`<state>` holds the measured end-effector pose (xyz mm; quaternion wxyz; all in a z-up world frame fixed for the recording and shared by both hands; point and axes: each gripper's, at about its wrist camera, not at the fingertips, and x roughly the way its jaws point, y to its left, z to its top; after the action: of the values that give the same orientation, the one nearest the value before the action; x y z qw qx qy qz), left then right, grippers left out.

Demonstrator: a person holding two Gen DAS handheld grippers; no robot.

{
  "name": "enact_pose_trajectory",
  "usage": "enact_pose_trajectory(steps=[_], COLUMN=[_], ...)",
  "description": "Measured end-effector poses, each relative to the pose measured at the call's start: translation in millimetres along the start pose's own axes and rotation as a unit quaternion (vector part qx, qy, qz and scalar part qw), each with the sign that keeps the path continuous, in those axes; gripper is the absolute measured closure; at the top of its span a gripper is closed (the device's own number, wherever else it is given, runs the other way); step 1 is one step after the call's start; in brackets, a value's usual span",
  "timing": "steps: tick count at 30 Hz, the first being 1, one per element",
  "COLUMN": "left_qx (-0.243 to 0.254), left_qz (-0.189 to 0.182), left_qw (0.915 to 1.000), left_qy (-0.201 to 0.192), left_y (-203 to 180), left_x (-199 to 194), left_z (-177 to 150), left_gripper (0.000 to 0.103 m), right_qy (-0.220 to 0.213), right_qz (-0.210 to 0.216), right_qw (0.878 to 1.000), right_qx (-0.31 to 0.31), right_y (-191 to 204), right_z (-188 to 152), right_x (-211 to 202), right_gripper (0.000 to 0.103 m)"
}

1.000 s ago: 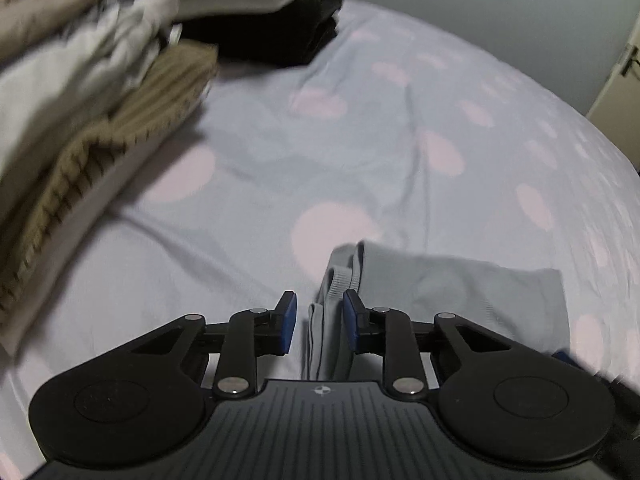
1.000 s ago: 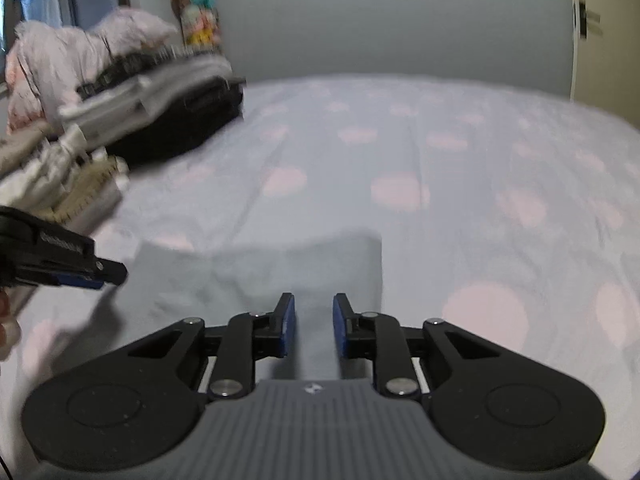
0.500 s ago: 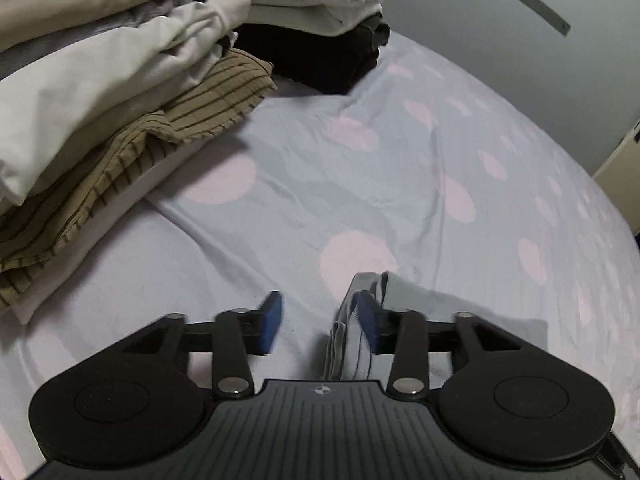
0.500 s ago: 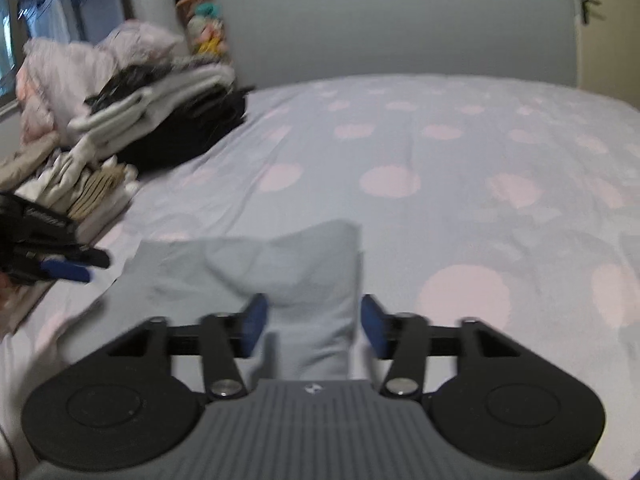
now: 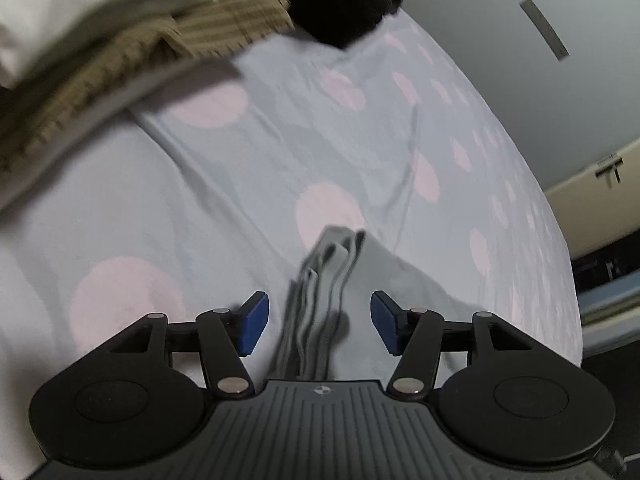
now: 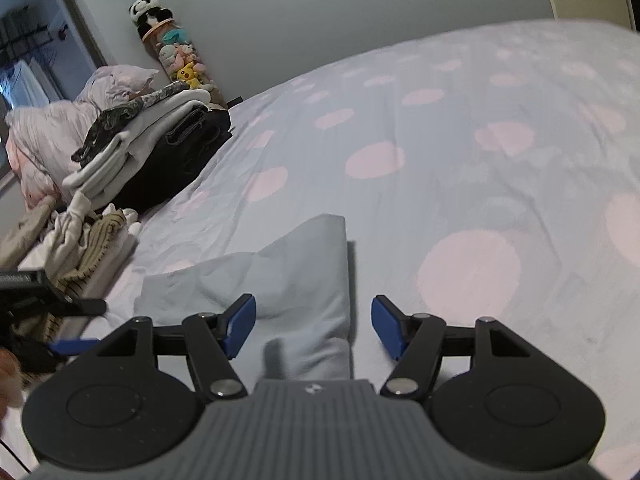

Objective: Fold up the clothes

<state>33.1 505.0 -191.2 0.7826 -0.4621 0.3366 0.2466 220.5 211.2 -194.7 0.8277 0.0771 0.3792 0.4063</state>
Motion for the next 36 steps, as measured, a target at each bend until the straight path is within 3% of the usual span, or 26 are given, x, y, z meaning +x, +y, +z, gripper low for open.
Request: enact_pose_trajectory(steps=[8,16,19,21,23,26,29,36], left_qx=[0.014,0.055,0.062,0.065,0.064,0.065,0.072,0.087], left_qz=[0.028,0.023,0.022,0.023,0.022,0.023,0.025,0.013], left_qw=[0.9991,0.9971,0.9966,0.9964,0.9966,0.9967,0.9965,0.9961], left_qy=[0.028,0.048,0.05,0.049,0.047,0.043,0.033,0.008], left_y=[-2,-14,-16,-18,-19,-21,-26,-36], left_x=[23,41,43,43,43,42,38,24], left_z=[-2,-5,-4,-5,-5,-6,-7,-9], left_gripper=[0.035,0.034,0.038,0.044,0.049,0.057,0.063,0.073], right_qy=[0.032,0.051,0.053,0.053,0.055,0.057,0.056,0.041], right_qz=[0.028,0.048,0.056,0.062,0.068,0.08,0.088,0.082], right_qw=[0.997,0.993,0.992,0.991,0.989,0.985,0.984,0.988], right_qx=[0.071,0.098,0.102,0.109,0.118,0.138,0.146,0.121], right_y=[-15,-22,-24,-26,-29,-36,-36,-15], right_z=[1,-1,0,0,-1,-1,0,12], right_x=[14,26,30,31,33,35,33,10], right_gripper=[0.036,0.035,0.036,0.04,0.056,0.071,0.079,0.084])
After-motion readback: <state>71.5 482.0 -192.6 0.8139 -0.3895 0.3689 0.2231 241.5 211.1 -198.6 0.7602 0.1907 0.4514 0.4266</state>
